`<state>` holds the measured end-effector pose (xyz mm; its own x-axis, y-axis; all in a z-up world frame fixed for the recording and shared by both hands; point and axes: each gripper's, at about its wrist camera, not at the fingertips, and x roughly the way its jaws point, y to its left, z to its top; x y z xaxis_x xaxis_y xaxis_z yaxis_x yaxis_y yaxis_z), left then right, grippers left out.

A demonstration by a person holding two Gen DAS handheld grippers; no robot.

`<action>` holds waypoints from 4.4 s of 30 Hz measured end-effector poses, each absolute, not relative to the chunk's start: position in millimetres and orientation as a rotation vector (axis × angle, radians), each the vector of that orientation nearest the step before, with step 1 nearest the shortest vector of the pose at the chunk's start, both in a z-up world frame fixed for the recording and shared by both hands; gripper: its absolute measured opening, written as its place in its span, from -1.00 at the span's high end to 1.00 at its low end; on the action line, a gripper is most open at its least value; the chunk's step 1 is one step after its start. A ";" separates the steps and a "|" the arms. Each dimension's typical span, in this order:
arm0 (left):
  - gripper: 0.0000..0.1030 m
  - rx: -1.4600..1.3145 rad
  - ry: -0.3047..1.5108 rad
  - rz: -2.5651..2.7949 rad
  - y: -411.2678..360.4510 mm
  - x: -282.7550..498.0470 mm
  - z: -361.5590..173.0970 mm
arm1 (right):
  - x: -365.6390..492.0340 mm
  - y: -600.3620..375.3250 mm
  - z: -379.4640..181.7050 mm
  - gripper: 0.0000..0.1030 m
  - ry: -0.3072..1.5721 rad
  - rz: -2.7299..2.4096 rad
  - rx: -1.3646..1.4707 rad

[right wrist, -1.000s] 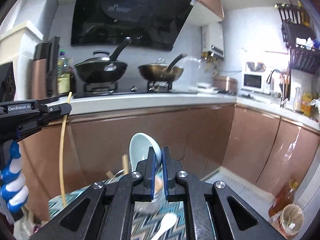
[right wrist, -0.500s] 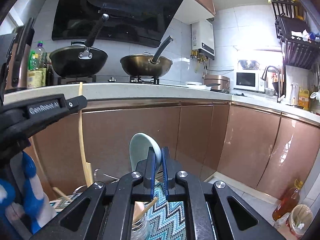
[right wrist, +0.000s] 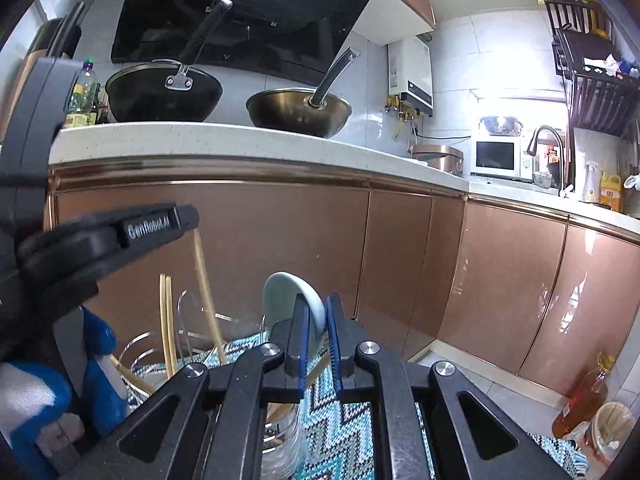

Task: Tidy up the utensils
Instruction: 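Open both tools to release the utensils and pull back, then grasp the last white spoon with the right tool while the left tool grasps the last chopstick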

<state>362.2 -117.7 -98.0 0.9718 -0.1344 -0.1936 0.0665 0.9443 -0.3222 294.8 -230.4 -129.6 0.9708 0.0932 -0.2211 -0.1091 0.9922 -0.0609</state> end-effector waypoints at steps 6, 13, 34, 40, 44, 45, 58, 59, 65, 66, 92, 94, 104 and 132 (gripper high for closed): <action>0.54 -0.328 0.222 -0.104 -112.4 348.2 -97.0 | 284.3 -240.8 -129.5 0.47 0.224 0.093 -0.023; 0.54 -0.305 0.241 -0.086 -100.1 326.5 -87.7 | 265.2 -245.2 -119.0 0.47 0.224 0.081 -0.011; 0.16 -0.263 0.338 -0.016 -14.2 173.6 -44.6 | 145.4 -254.3 -85.4 0.27 0.290 0.024 0.000; 0.16 -0.249 0.360 0.015 13.8 135.0 -47.6 | 110.7 -268.4 -83.8 0.16 0.311 -0.023 0.022; 0.16 -0.272 0.378 0.019 26.9 116.8 -47.4 | 93.8 -270.0 -82.5 0.16 0.321 -0.025 0.041; 0.16 -0.276 0.380 0.015 28.6 112.1 -47.5 | 89.4 -269.4 -82.3 0.16 0.324 -0.024 0.045; 0.16 -0.300 0.450 -0.041 34.0 68.4 -55.8 | 50.5 -250.9 -72.0 0.13 0.339 -0.004 0.025; 0.16 -0.300 0.457 -0.043 33.2 70.4 -57.5 | 49.3 -250.5 -71.3 0.12 0.338 -0.005 0.023; 0.16 -0.310 0.512 -0.041 38.1 76.2 -72.6 | 47.3 -250.6 -71.7 0.08 0.347 -0.005 0.022; 0.16 -0.312 0.518 -0.038 39.4 78.3 -74.9 | 47.9 -250.5 -72.8 0.08 0.353 -0.005 0.022; 0.16 -0.288 0.769 0.000 38.4 133.2 -149.9 | 96.7 -278.4 -133.3 0.06 0.513 0.016 0.087; 0.16 -0.288 0.797 0.002 38.9 137.2 -157.6 | 101.9 -278.9 -138.7 0.06 0.531 0.023 0.089; 0.16 -0.313 0.924 0.001 43.6 156.2 -198.6 | 130.6 -274.4 -160.8 0.06 0.611 0.071 0.060; 0.16 -0.458 1.132 -0.096 67.7 204.2 -245.0 | 245.1 -274.2 -199.6 0.05 0.849 0.308 0.064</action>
<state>204.2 67.7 -245.0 0.4312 -0.3021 -0.8502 -0.1549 0.9035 -0.3996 245.1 -274.2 -199.6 0.6189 0.2935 -0.7286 -0.2425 0.9537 0.1781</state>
